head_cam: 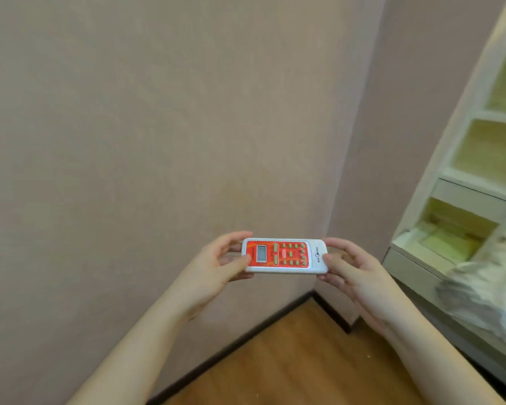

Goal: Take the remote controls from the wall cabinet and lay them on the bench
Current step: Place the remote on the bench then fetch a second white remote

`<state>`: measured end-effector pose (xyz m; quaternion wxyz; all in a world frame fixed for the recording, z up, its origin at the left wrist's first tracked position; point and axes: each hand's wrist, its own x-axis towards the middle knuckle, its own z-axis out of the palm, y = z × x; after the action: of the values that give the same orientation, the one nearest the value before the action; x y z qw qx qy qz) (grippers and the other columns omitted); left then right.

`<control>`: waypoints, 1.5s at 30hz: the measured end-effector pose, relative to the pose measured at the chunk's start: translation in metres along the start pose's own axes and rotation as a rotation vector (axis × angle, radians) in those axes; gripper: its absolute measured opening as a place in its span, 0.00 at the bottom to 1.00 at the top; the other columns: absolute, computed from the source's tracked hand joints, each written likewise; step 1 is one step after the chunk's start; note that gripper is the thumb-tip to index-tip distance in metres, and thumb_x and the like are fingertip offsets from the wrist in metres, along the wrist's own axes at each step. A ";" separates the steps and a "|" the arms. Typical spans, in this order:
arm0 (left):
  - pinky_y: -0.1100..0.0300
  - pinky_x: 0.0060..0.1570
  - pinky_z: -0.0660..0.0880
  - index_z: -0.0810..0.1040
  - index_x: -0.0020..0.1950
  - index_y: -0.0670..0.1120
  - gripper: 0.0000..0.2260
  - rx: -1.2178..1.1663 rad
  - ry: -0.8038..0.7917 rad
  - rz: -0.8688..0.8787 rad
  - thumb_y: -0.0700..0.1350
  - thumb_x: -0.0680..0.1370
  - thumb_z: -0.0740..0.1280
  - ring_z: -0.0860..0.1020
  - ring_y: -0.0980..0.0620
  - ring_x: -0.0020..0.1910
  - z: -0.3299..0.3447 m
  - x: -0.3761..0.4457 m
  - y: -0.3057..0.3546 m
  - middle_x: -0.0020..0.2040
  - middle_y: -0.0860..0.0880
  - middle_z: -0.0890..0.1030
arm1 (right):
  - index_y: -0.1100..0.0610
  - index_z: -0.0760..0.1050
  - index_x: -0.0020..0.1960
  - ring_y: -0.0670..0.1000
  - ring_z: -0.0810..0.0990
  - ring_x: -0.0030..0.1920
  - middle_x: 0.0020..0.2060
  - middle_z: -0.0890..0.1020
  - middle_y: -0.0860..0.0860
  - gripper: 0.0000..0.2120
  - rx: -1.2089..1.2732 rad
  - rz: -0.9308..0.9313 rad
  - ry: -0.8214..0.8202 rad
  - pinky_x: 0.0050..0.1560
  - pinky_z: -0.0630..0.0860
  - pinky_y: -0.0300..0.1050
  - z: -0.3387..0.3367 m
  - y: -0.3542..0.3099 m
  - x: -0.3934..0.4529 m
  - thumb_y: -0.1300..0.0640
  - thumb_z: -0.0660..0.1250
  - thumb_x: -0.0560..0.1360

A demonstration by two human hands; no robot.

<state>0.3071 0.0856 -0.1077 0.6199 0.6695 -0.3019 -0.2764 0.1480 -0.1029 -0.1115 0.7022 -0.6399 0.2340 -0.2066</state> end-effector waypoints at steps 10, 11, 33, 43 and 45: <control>0.60 0.44 0.81 0.78 0.59 0.50 0.09 -0.008 -0.269 -0.080 0.43 0.81 0.63 0.84 0.53 0.49 0.183 0.051 0.009 0.52 0.48 0.84 | 0.52 0.77 0.58 0.52 0.84 0.51 0.48 0.85 0.56 0.11 0.042 0.005 0.345 0.54 0.79 0.47 -0.164 0.005 -0.071 0.61 0.65 0.77; 0.58 0.46 0.82 0.78 0.59 0.51 0.09 0.012 -0.294 -0.083 0.43 0.81 0.63 0.84 0.53 0.49 0.204 0.055 0.009 0.51 0.48 0.85 | 0.52 0.77 0.58 0.51 0.84 0.50 0.47 0.85 0.55 0.11 0.049 0.009 0.378 0.53 0.79 0.47 -0.181 0.006 -0.078 0.61 0.65 0.77; 0.62 0.41 0.80 0.77 0.63 0.46 0.13 -0.085 -0.629 -0.171 0.43 0.79 0.66 0.84 0.51 0.48 0.518 0.136 -0.017 0.53 0.44 0.84 | 0.52 0.77 0.58 0.52 0.84 0.51 0.51 0.83 0.57 0.11 0.228 0.041 0.828 0.45 0.79 0.38 -0.435 0.033 -0.134 0.61 0.66 0.77; 0.49 0.56 0.79 0.80 0.61 0.55 0.13 -0.057 -0.763 -0.174 0.48 0.77 0.69 0.82 0.51 0.56 0.537 0.238 -0.050 0.57 0.48 0.82 | 0.52 0.75 0.62 0.51 0.83 0.52 0.52 0.82 0.57 0.14 0.152 0.102 0.976 0.45 0.80 0.37 -0.454 0.043 -0.055 0.60 0.65 0.77; 0.48 0.58 0.78 0.80 0.62 0.55 0.13 -0.055 -0.794 -0.183 0.47 0.78 0.68 0.82 0.51 0.56 0.541 0.255 -0.054 0.58 0.48 0.82 | 0.52 0.76 0.61 0.50 0.83 0.52 0.52 0.83 0.56 0.13 0.138 0.106 1.002 0.45 0.80 0.38 -0.457 0.044 -0.043 0.59 0.65 0.77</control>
<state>0.0777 -0.4609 -0.2031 0.4457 0.5178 -0.4494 -0.5756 -0.1578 -0.4399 -0.1853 0.5540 -0.4015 0.5601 -0.4671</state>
